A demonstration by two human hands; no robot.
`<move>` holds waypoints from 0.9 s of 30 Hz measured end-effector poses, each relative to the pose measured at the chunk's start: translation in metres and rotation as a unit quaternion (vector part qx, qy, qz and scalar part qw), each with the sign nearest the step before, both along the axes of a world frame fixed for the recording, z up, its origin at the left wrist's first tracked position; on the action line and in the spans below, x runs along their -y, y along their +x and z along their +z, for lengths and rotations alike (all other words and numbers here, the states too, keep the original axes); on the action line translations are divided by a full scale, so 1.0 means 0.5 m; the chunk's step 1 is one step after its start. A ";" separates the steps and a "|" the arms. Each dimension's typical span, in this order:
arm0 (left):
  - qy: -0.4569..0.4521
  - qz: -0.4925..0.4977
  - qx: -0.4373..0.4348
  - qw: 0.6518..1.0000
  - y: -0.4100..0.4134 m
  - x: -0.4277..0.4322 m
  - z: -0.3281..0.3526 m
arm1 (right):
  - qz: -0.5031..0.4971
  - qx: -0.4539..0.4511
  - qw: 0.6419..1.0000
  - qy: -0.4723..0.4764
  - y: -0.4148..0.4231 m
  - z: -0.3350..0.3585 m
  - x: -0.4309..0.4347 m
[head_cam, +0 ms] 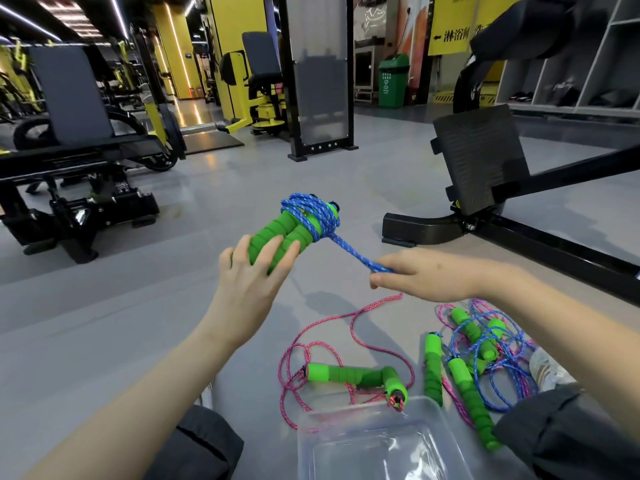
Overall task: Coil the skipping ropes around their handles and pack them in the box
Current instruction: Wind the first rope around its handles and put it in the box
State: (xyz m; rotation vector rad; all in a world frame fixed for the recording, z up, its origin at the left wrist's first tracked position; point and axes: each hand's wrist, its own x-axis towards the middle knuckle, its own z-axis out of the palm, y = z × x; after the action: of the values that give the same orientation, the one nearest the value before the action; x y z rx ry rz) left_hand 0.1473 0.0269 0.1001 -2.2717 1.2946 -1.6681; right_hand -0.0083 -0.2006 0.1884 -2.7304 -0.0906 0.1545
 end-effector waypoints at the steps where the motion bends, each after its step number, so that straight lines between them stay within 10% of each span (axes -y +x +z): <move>1: 0.003 -0.002 -0.005 1.000 0.000 0.001 -0.005 | 0.012 0.012 0.999 -0.036 -0.001 0.005 -0.006; 14: -0.089 -0.042 -0.305 0.947 -0.043 0.037 -0.025 | 0.057 -0.017 0.987 -0.149 -0.013 0.022 -0.029; 18: 0.062 -0.042 -0.147 0.986 -0.026 0.020 -0.041 | 0.067 0.034 0.985 -0.155 -0.018 0.054 -0.014; 27: 0.231 -0.165 0.029 0.958 -0.088 0.026 -0.027 | 0.017 0.165 0.986 0.013 -0.019 0.067 0.040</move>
State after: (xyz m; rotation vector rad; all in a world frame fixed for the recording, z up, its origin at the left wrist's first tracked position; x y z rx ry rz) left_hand 0.1034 0.0138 0.0868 -1.7995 1.8910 -1.3018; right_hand -0.0180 -0.2208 0.2221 -2.7028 -0.2302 -0.2891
